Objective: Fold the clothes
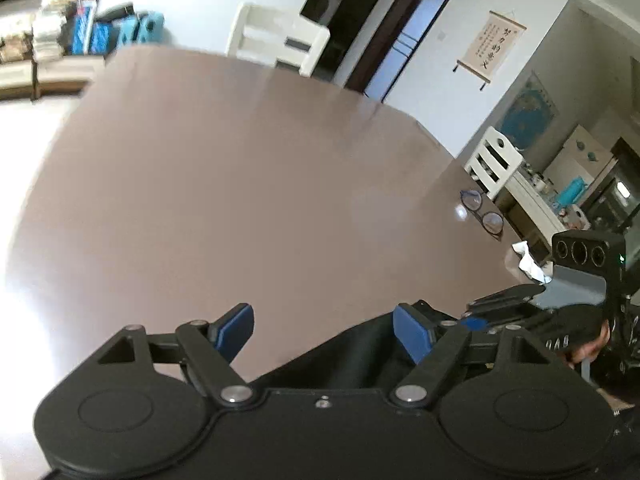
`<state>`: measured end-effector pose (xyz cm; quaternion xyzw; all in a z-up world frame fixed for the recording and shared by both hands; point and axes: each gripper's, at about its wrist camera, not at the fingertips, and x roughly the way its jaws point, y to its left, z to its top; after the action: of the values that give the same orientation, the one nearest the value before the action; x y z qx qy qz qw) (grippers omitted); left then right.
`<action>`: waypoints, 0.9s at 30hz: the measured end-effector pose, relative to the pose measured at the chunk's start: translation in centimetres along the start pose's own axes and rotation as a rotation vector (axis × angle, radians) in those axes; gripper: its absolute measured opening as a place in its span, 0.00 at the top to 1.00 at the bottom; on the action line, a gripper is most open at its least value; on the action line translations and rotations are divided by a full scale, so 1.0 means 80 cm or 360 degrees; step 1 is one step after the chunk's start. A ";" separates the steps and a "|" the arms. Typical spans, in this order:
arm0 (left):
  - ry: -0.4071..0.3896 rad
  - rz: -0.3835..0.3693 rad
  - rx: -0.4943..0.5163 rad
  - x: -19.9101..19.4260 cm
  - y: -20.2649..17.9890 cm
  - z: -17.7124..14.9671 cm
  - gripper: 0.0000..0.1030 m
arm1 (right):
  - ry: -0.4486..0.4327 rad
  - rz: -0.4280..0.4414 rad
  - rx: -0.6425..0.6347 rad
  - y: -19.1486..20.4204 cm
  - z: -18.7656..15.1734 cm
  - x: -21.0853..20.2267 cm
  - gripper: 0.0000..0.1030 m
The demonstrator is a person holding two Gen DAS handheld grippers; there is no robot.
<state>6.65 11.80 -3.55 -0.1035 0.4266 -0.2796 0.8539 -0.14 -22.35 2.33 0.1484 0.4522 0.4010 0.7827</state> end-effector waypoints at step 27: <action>0.0307 -0.0140 0.0223 -0.002 -0.055 -0.080 0.18 | -0.0089 -0.0540 0.0021 0.017 -0.037 -0.074 0.76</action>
<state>-0.13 8.67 -5.53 -0.0347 0.4813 -0.3546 0.8009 -4.86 -26.39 4.94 0.0861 0.4514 0.2557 0.8505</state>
